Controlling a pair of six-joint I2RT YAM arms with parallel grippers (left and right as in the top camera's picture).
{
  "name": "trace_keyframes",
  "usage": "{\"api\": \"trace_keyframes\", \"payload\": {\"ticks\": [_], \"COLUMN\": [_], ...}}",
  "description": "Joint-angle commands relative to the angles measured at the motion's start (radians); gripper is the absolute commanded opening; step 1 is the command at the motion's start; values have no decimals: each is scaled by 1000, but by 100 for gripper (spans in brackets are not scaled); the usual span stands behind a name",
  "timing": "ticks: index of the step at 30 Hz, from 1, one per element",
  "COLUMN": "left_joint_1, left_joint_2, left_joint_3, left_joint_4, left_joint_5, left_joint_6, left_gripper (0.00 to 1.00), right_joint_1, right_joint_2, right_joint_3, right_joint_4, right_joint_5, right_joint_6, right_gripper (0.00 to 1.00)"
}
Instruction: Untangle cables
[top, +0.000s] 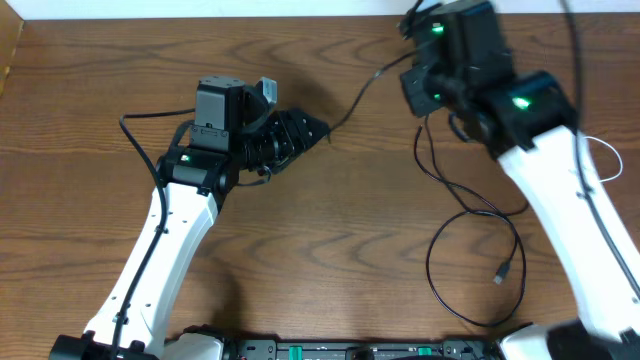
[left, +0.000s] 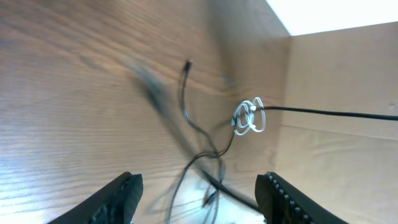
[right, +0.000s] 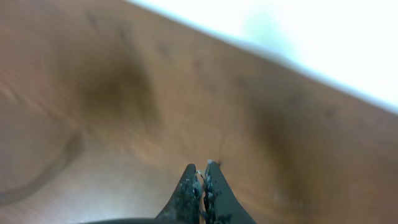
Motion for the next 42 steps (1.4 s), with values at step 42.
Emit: {"api": "trace_keyframes", "payload": {"ticks": [42], "left_joint_1": [1], "left_joint_2": [-5], "left_joint_3": [3], "left_joint_4": [-436], "left_joint_5": [-354], "left_joint_6": [160], "left_gripper": [63], "right_joint_1": [-853], "right_joint_2": [140], "right_joint_3": [11], "right_joint_4": [32], "right_joint_5": [319], "right_joint_6": [383], "right_gripper": [1]}}
